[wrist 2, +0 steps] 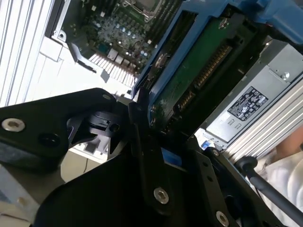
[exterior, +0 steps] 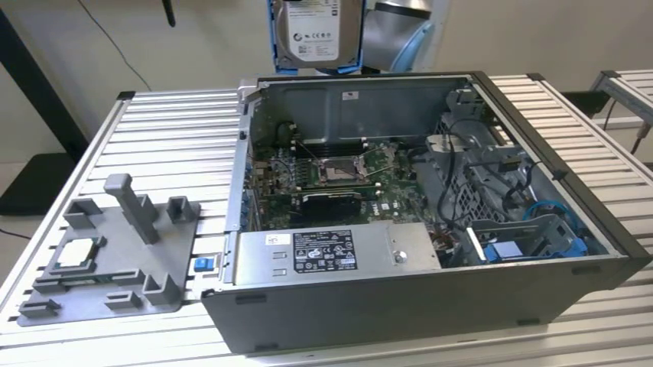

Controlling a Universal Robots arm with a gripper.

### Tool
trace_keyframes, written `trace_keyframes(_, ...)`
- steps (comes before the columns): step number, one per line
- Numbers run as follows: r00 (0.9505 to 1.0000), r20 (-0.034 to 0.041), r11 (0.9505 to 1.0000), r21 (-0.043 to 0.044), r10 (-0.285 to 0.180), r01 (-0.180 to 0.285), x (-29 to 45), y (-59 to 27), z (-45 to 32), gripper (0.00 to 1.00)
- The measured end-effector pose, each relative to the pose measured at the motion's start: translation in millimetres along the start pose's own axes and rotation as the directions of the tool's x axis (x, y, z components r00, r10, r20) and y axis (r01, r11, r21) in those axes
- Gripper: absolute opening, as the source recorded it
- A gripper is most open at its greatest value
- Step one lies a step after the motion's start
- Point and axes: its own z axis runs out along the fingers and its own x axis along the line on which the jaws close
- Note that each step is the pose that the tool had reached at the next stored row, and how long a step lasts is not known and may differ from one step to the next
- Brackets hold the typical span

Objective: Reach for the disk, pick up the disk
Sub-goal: 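Pick up the disk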

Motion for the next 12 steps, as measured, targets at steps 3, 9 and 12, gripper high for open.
trace_keyframes(3,1.0000,0.0000,1.0000,0.0000,0.000,0.000,-0.1,-6.6,-0.2,0.00)
trace_keyframes(9,1.0000,0.0000,1.0000,0.0001,0.000,0.000,-0.2,-21.1,-0.6,0.00)
trace_keyframes(12,1.0000,0.0000,1.0000,0.0000,0.000,0.000,-0.3,-29.1,-0.9,0.00)
